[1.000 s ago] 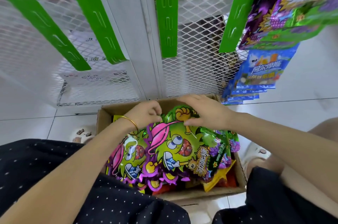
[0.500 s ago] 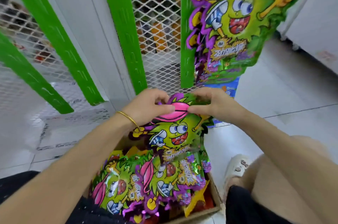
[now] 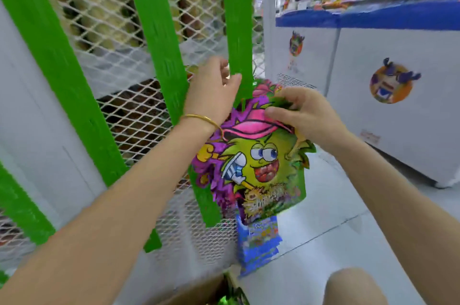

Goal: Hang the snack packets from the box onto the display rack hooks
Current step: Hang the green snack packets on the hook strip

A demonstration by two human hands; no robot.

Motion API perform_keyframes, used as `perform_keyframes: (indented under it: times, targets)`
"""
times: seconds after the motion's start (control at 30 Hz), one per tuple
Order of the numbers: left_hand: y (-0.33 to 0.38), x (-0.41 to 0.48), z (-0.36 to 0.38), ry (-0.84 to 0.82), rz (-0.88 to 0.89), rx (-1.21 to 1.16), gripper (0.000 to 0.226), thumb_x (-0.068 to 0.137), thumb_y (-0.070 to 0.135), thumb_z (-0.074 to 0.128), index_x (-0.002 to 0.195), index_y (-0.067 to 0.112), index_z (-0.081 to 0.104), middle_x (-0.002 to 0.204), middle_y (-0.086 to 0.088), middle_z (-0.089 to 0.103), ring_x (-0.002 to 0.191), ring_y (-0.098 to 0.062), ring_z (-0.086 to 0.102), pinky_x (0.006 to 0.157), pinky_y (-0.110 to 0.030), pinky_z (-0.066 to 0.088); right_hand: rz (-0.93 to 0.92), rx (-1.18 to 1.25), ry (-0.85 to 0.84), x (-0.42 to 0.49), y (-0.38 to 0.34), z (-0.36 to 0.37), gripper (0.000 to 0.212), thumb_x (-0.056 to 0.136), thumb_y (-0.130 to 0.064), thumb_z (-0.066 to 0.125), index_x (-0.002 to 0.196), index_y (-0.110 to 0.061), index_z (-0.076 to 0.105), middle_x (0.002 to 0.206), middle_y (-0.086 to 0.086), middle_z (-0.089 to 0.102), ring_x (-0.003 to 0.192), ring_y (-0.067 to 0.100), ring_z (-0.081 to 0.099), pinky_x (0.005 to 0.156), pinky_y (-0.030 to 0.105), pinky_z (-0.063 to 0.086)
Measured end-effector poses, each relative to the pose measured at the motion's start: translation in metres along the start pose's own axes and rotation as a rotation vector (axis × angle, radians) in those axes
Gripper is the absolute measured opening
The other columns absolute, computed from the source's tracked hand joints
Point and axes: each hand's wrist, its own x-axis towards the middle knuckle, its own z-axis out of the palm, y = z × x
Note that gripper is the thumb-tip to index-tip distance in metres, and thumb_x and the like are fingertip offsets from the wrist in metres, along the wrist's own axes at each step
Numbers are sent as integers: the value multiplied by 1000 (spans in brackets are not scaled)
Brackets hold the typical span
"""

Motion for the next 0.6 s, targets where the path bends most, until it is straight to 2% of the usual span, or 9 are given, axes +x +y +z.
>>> perform_keyframes:
  times: [0.1, 0.17, 0.2, 0.23, 0.3, 0.43, 0.6]
  targets:
    - [6, 19, 4, 39, -32, 22, 26, 89, 21, 56, 112, 7, 56, 99, -6, 64, 93, -21, 60, 83, -29, 45, -31, -77, 102, 26, -6, -5, 11, 78, -27, 73, 76, -31, 63, 68, -11, 64, 67, 9, 62, 72, 40, 53]
    - [8, 28, 3, 27, -42, 40, 12, 89, 24, 57, 93, 13, 58, 80, 0, 61, 82, -21, 59, 72, -28, 44, -63, -116, 162, 42, -10, -5, 10, 74, -36, 70, 72, -31, 61, 67, -10, 63, 69, 14, 62, 72, 44, 54]
    - [10, 32, 2, 15, -43, 51, 14, 89, 24, 57, 78, 16, 55, 68, 4, 54, 71, -19, 54, 63, -25, 39, -78, -147, 199, 48, -12, -4, 12, 73, -40, 67, 73, -30, 60, 68, -10, 62, 71, 16, 62, 73, 45, 54]
    - [12, 33, 1, 1, -37, 74, 26, 89, 24, 56, 65, 18, 47, 60, 6, 46, 60, -15, 47, 54, -22, 33, -93, -182, 237, 52, -15, -2, 14, 73, -43, 65, 74, -30, 60, 70, -10, 61, 74, 17, 61, 73, 46, 53]
    - [13, 36, 0, -23, -32, 100, 42, 91, 24, 55, 54, 19, 35, 52, 4, 35, 49, -10, 33, 42, -19, 25, -126, -231, 286, 59, -18, 1, 14, 74, -44, 64, 78, -32, 59, 72, -10, 59, 77, 18, 59, 74, 45, 51]
    - [12, 40, -1, -34, -109, 62, 45, 92, 28, 52, 54, 16, 31, 53, -1, 26, 48, -15, 26, 51, -31, 21, -160, -341, 321, 65, -20, 7, 16, 82, -42, 63, 89, -27, 64, 80, -9, 59, 80, 17, 58, 73, 42, 50]
    - [17, 42, -4, -55, -174, 35, 48, 94, 27, 50, 52, 16, 28, 52, -3, 23, 47, -17, 23, 53, -31, 18, -138, -412, 314, 63, -20, 11, 19, 85, -40, 61, 92, -22, 63, 81, -7, 58, 80, 20, 57, 69, 37, 49]
